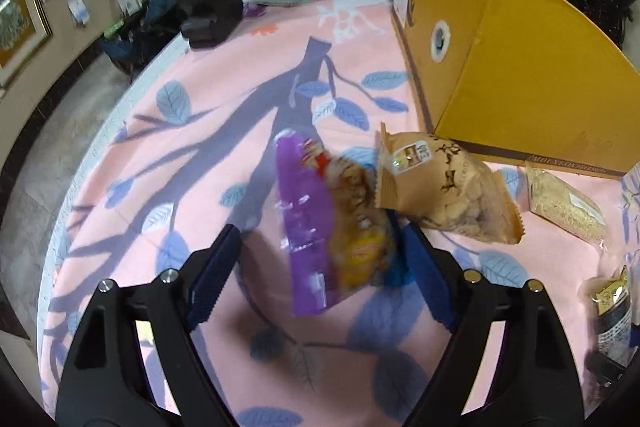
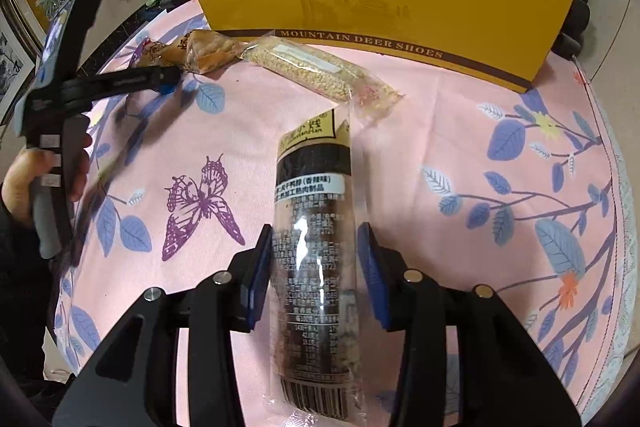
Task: Organize snacks
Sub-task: 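Grasp the purple snack bag with the left tool while the right tool grasps the dark tube pack, then carry the purple bag and dark tube pack into the yellow box and release them, then grasp the brown peanut bag with the left tool while the right tool grasps the beige rice bar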
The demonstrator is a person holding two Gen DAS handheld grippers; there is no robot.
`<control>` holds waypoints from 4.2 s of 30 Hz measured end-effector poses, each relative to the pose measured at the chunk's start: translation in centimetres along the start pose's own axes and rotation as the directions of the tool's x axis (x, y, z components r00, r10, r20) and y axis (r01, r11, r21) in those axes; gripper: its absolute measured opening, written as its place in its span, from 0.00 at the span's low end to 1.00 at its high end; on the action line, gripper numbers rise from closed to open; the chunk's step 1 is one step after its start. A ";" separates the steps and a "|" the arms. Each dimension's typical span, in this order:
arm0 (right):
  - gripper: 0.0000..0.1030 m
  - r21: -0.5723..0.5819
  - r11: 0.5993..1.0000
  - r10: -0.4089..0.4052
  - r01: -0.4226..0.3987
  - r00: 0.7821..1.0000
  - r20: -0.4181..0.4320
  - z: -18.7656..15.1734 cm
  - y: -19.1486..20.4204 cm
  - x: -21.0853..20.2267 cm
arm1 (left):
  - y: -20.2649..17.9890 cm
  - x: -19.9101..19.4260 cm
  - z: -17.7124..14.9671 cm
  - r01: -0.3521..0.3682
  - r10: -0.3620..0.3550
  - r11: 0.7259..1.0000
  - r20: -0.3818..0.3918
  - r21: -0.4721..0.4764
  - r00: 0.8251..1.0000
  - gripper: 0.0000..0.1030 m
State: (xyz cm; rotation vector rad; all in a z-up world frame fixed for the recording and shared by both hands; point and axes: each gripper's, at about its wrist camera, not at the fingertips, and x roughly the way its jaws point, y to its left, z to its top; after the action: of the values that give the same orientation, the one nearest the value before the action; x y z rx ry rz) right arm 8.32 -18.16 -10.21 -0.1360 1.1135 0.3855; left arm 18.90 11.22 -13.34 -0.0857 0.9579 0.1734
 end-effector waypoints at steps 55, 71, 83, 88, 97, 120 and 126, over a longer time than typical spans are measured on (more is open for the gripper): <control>0.31 0.220 0.975 -0.067 0.011 0.967 0.247 20.1 -8.0 -9.0 | -10.0 -11.4 15.9 0.313 -0.318 0.948 0.127 0.057 0.939 0.13; 0.68 0.000 0.992 0.122 -0.125 0.969 0.213 17.1 -6.3 -8.6 | -7.1 -12.0 14.0 0.215 -0.226 0.973 0.194 0.080 0.954 0.88; 0.70 -0.309 0.949 0.063 -0.057 0.998 0.012 9.9 0.8 2.7 | 1.0 -11.2 -0.4 0.200 -0.193 0.978 0.114 -0.053 0.975 0.88; 0.70 -0.311 0.950 0.006 -0.005 1.000 0.004 10.4 1.2 5.3 | 3.6 -10.7 -1.8 0.185 -0.175 0.976 0.089 -0.112 0.981 0.88; 0.29 -0.232 0.973 -0.018 0.009 0.999 -0.036 7.4 2.4 3.7 | 1.7 -9.1 -1.1 0.185 -0.179 0.979 0.066 -0.083 0.982 0.88; 0.29 -0.028 0.989 0.144 -0.145 0.989 -0.040 3.0 -1.5 0.1 | -7.3 2.4 3.0 0.139 -0.134 0.947 -0.038 0.289 0.990 0.91; 0.29 -0.024 0.993 0.114 -0.115 0.993 -0.031 3.9 -1.0 0.7 | -6.8 2.3 2.5 0.166 -0.170 0.961 0.002 0.223 0.985 0.85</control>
State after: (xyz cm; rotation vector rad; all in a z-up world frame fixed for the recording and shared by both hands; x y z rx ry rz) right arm 12.25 -17.78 -9.22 -0.1010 1.1485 0.5019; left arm 23.46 5.13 -13.84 0.0407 0.9382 -0.0900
